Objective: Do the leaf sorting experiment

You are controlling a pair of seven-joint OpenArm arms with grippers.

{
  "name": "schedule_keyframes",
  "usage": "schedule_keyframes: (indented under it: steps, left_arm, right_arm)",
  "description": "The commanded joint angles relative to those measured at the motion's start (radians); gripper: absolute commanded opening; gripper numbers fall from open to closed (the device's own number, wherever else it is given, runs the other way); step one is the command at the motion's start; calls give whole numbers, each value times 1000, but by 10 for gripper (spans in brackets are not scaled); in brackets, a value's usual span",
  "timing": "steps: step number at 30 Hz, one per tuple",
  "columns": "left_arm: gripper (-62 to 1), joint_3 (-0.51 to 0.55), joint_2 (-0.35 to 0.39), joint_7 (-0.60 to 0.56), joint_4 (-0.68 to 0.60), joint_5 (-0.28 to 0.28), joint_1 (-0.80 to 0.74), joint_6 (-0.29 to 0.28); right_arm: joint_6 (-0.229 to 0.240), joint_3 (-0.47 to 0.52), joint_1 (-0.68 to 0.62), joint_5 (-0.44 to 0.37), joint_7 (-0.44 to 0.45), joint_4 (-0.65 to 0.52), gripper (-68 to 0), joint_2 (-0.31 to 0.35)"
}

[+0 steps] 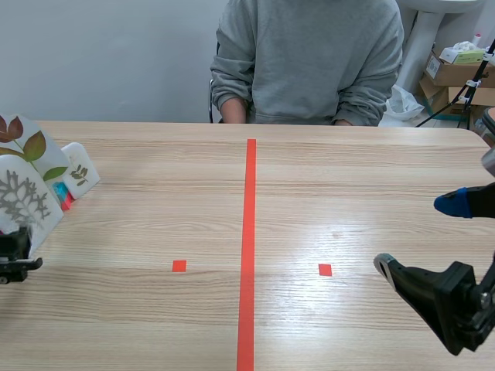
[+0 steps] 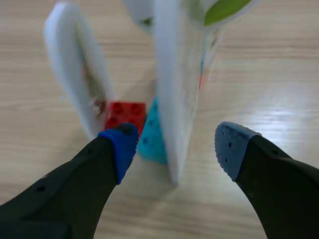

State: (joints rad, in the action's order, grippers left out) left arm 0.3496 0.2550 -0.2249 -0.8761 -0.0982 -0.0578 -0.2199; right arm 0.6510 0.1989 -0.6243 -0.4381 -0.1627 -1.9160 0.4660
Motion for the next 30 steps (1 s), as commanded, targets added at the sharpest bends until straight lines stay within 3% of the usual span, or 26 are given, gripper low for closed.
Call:
schedule_keyframes:
  steps: [1,3,6,9,13,18,24,30]
  left_arm:
    - [-246,35,17,-23,-18,-7,-31,0]
    - [-242,60,18,-26,-28,-8,-75,-3]
    - [-168,79,17,-40,-67,-14,-161,-25]
    - [-106,79,17,-44,-147,-13,-259,-116]
    - [-101,78,12,-40,-311,-13,-391,-273]
    - [-101,76,-24,60,-565,-18,-500,-327]
    - [-102,6,-66,164,-856,-26,-579,-328]
    - [-104,-145,-72,257,-1038,-26,-623,-226]
  right_arm:
    - [-2,3,7,-11,10,-14,-19,10]
    - [-2,3,7,-11,10,-14,-19,10]
    - [-2,3,6,-11,3,-14,-19,10]
    - [-2,3,6,-11,3,-14,-19,10]
    - [-2,3,6,-11,3,-14,-19,10]
    - [-2,3,6,-11,3,-14,-19,10]
    - [-2,3,6,-11,3,-14,-19,10]
    - [-2,3,6,-12,5,-14,-19,10]
